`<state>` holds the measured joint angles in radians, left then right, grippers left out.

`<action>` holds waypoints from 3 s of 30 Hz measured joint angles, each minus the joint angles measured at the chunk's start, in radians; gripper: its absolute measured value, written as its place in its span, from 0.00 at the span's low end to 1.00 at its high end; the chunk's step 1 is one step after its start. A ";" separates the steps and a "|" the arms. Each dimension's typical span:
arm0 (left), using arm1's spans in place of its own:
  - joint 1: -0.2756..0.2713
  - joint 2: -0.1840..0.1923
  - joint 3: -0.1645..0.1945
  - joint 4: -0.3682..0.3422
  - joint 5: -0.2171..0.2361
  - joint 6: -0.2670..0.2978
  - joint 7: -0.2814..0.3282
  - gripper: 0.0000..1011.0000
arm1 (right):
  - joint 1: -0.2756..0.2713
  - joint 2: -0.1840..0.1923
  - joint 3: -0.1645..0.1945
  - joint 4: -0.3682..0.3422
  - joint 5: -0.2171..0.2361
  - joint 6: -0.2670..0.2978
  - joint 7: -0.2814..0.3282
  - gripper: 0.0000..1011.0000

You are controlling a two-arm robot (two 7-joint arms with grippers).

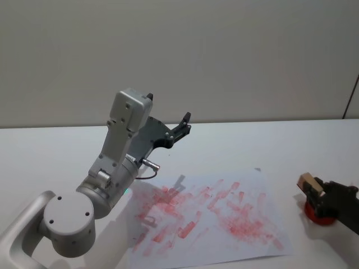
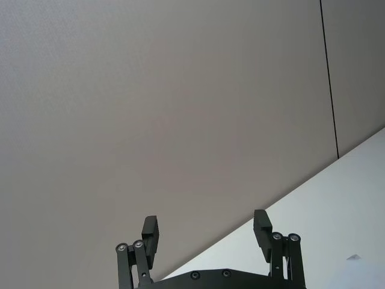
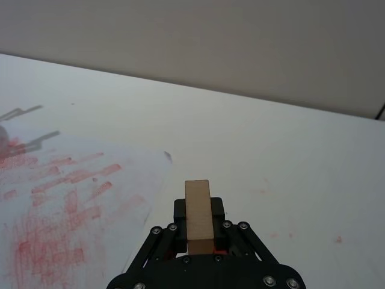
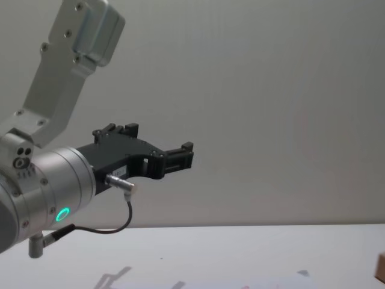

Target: Use the one hand to pick up the stamp and affix it onto the A4 paper.

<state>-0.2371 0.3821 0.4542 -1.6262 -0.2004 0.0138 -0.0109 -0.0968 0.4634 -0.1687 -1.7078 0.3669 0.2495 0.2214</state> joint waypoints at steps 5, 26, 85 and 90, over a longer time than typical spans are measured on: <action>0.000 0.000 0.000 0.000 0.000 0.000 0.000 0.99 | 0.036 -0.011 -0.009 0.013 -0.027 -0.028 0.063 0.21; 0.000 0.000 0.000 0.000 0.000 0.000 0.000 0.99 | 0.226 -0.103 -0.070 0.172 -0.062 -0.067 0.364 0.21; 0.000 0.000 0.000 0.000 0.000 0.000 0.000 0.99 | 0.351 -0.119 -0.104 0.265 -0.133 -0.101 0.428 0.21; 0.000 0.000 0.000 0.000 0.000 0.000 0.000 0.99 | 0.292 -0.080 -0.079 0.183 -0.086 -0.108 0.354 0.21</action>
<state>-0.2371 0.3821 0.4542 -1.6262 -0.2004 0.0138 -0.0110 0.1952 0.3837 -0.2472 -1.5249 0.2811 0.1413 0.5752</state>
